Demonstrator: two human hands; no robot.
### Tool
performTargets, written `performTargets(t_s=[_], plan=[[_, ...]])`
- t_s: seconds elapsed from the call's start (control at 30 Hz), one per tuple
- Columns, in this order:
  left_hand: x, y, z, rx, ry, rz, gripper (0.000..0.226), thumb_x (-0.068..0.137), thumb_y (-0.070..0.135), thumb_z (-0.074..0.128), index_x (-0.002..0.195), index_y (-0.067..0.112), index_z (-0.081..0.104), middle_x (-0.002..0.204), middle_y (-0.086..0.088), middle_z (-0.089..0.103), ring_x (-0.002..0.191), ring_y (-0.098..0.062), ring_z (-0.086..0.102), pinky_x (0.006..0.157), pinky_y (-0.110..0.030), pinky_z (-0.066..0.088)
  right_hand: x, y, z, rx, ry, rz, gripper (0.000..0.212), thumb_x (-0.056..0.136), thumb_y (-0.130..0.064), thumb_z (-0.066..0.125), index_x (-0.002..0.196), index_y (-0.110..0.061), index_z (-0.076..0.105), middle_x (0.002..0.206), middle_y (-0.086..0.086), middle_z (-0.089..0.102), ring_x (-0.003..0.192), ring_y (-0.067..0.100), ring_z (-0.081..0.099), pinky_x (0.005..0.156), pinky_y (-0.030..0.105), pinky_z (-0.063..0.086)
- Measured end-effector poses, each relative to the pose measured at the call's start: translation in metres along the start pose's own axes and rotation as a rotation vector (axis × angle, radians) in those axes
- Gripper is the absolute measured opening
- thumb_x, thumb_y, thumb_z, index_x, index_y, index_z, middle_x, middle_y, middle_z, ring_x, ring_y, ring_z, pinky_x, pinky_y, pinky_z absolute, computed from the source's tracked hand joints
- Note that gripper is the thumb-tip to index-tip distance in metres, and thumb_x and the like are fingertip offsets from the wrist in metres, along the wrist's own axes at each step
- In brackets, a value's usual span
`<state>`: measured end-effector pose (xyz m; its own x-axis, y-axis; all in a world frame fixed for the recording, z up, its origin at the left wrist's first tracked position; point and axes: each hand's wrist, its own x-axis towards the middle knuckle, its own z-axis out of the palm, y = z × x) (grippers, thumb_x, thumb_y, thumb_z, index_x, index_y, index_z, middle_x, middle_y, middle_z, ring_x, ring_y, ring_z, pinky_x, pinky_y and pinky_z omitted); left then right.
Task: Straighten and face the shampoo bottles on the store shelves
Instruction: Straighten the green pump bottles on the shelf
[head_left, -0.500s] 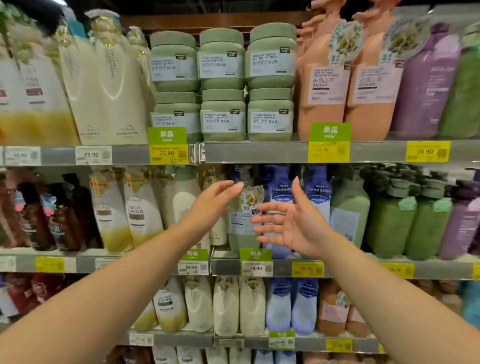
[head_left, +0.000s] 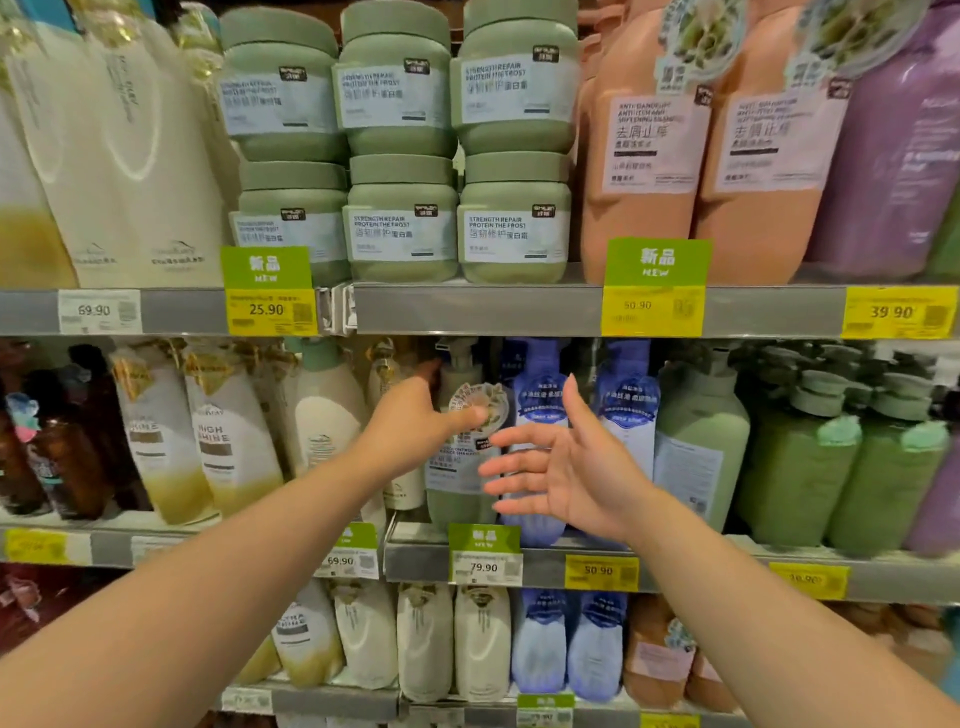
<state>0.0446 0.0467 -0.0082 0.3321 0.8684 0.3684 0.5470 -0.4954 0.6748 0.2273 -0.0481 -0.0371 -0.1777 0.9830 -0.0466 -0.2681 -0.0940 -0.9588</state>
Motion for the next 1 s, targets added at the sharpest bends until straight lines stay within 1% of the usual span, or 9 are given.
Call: performTargets(t_s=[0.07, 0.17, 0.23, 0.33, 0.4, 0.53, 0.73, 0.83, 1.0], plan=[[0.001, 0.002, 0.001, 0.034, -0.008, -0.002, 0.053, 0.069, 0.043, 0.086, 0.105, 0.019, 0.056, 0.081, 0.013, 0.063, 0.073, -0.003, 0.060, 0.054, -0.015, 0.037, 0.002, 0.000, -0.002, 0.000, -0.008, 0.000, 0.096, 0.077, -0.083, 0.034, 0.115, -0.001, 0.067, 0.114, 0.030, 0.067, 0.102, 0.039, 0.066, 0.092, 0.051, 0.054], [0.002, 0.002, 0.001, 0.118, -0.042, -0.041, 0.058, 0.062, 0.048, 0.088, 0.096, 0.017, 0.052, 0.080, 0.008, 0.060, 0.071, -0.007, 0.057, 0.053, -0.022, 0.041, 0.006, 0.002, -0.004, 0.001, -0.025, 0.007, 0.098, 0.078, -0.083, 0.033, 0.118, 0.000, 0.068, 0.115, 0.031, 0.066, 0.102, 0.039, 0.066, 0.092, 0.051, 0.054], [0.000, -0.002, 0.001, 0.189, -0.070, -0.062, 0.066, 0.055, 0.055, 0.088, 0.093, 0.016, 0.052, 0.082, 0.002, 0.061, 0.074, -0.014, 0.058, 0.058, -0.029, 0.047, 0.007, 0.003, -0.005, -0.001, -0.035, 0.011, 0.100, 0.079, -0.084, 0.032, 0.120, 0.001, 0.067, 0.115, 0.031, 0.066, 0.101, 0.038, 0.067, 0.093, 0.052, 0.053], [-0.004, -0.008, -0.001, 0.166, -0.101, -0.093, 0.083, 0.047, 0.061, 0.088, 0.104, 0.017, 0.047, 0.093, 0.003, 0.061, 0.084, -0.013, 0.058, 0.070, -0.035, 0.053, 0.007, 0.004, -0.004, -0.001, -0.026, 0.009, 0.098, 0.079, -0.083, 0.033, 0.119, 0.000, 0.067, 0.113, 0.030, 0.067, 0.100, 0.038, 0.067, 0.094, 0.053, 0.052], [-0.006, -0.010, -0.001, 0.144, -0.120, -0.103, 0.090, 0.046, 0.061, 0.088, 0.111, 0.016, 0.046, 0.100, 0.004, 0.059, 0.090, -0.013, 0.058, 0.071, -0.032, 0.052, 0.005, 0.006, -0.002, 0.003, -0.013, 0.011, 0.097, 0.078, -0.083, 0.035, 0.118, 0.000, 0.067, 0.113, 0.030, 0.067, 0.100, 0.038, 0.067, 0.092, 0.053, 0.053], [-0.015, -0.008, -0.003, 0.124, -0.124, -0.044, 0.090, 0.049, 0.054, 0.091, 0.117, 0.015, 0.046, 0.106, 0.006, 0.058, 0.096, -0.012, 0.056, 0.075, -0.028, 0.048, -0.002, 0.009, 0.004, 0.003, 0.011, 0.012, 0.095, 0.078, -0.082, 0.036, 0.117, -0.002, 0.067, 0.107, 0.028, 0.069, 0.097, 0.038, 0.068, 0.092, 0.053, 0.053], [-0.032, -0.006, -0.007, -0.007, -0.099, 0.062, 0.067, 0.057, 0.037, 0.092, 0.108, 0.033, 0.048, 0.093, 0.021, 0.060, 0.087, 0.001, 0.060, 0.068, -0.016, 0.044, -0.017, 0.008, 0.021, -0.016, 0.073, -0.011, 0.092, 0.082, -0.081, 0.035, 0.117, -0.001, 0.066, 0.105, 0.026, 0.070, 0.095, 0.036, 0.070, 0.091, 0.053, 0.053], [-0.038, -0.002, -0.012, -0.048, -0.108, 0.123, 0.068, 0.055, 0.035, 0.093, 0.109, 0.037, 0.051, 0.099, 0.017, 0.066, 0.092, -0.001, 0.062, 0.077, -0.022, 0.049, -0.027, 0.006, 0.030, -0.012, 0.105, -0.023, 0.092, 0.081, -0.081, 0.038, 0.115, -0.001, 0.066, 0.107, 0.026, 0.070, 0.095, 0.036, 0.070, 0.089, 0.053, 0.054], [-0.048, 0.022, -0.034, -0.111, -0.096, 0.190, 0.073, 0.050, 0.041, 0.095, 0.108, 0.038, 0.052, 0.096, 0.025, 0.063, 0.089, 0.014, 0.054, 0.072, -0.010, 0.042, -0.046, 0.004, 0.040, 0.024, 0.160, -0.049, 0.095, 0.080, -0.083, 0.038, 0.115, 0.000, 0.068, 0.105, 0.026, 0.069, 0.094, 0.036, 0.068, 0.089, 0.053, 0.055]])
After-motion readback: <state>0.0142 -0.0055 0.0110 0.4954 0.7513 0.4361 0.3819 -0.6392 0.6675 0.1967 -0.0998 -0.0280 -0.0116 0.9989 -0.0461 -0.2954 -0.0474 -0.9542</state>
